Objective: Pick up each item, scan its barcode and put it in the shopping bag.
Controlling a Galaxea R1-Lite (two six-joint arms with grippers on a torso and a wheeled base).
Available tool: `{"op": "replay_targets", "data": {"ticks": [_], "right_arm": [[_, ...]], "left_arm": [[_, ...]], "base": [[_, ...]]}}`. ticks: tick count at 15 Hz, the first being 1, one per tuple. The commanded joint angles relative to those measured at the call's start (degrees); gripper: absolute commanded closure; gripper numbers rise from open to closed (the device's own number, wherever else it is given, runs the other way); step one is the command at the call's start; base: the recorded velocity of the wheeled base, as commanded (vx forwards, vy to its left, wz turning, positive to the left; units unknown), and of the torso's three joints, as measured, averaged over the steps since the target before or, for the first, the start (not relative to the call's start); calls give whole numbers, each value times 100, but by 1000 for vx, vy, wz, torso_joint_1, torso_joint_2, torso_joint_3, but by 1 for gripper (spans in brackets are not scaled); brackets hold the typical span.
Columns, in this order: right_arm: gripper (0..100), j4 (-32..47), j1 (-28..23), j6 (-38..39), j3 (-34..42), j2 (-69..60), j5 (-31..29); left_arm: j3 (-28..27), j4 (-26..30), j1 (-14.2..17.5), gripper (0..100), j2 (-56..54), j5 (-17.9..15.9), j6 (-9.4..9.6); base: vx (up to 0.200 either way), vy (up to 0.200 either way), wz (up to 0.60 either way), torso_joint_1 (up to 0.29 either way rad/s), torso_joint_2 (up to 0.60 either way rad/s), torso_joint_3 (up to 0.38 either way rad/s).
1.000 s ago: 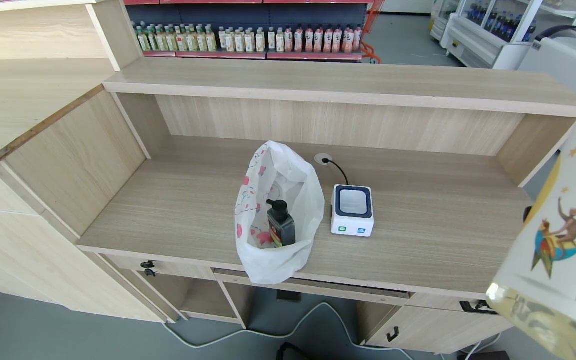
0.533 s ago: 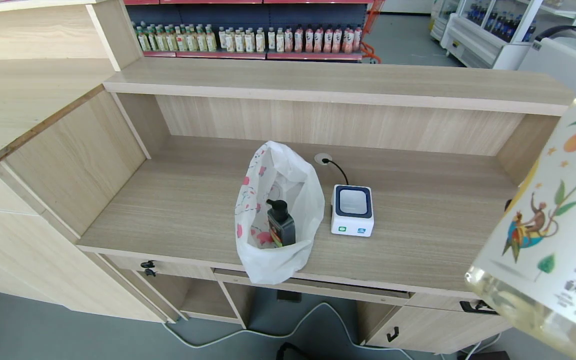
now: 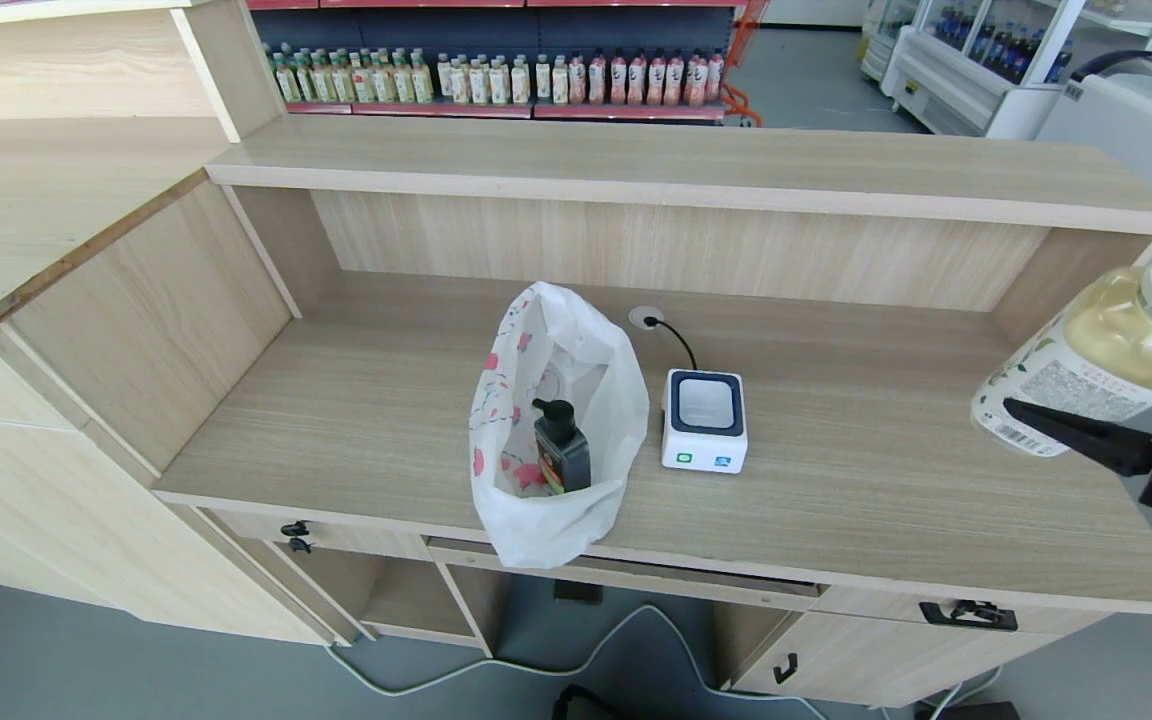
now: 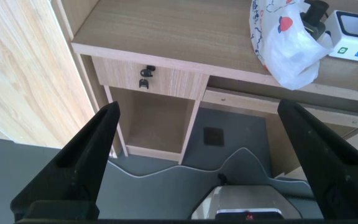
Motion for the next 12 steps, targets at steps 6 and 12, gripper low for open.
{"op": "replay_targets", "data": {"ticks": [6, 12], "right_arm": [[100, -1114, -307, -776, 281, 971, -9], [100, -4445, -254, -978, 308, 2518, 26]], "left_arm": [[1, 0, 0, 0, -2, 0, -1], [1, 0, 0, 0, -2, 0, -1]], "base": [[0, 0, 0, 0, 0, 0], [0, 0, 0, 0, 0, 0]]}}
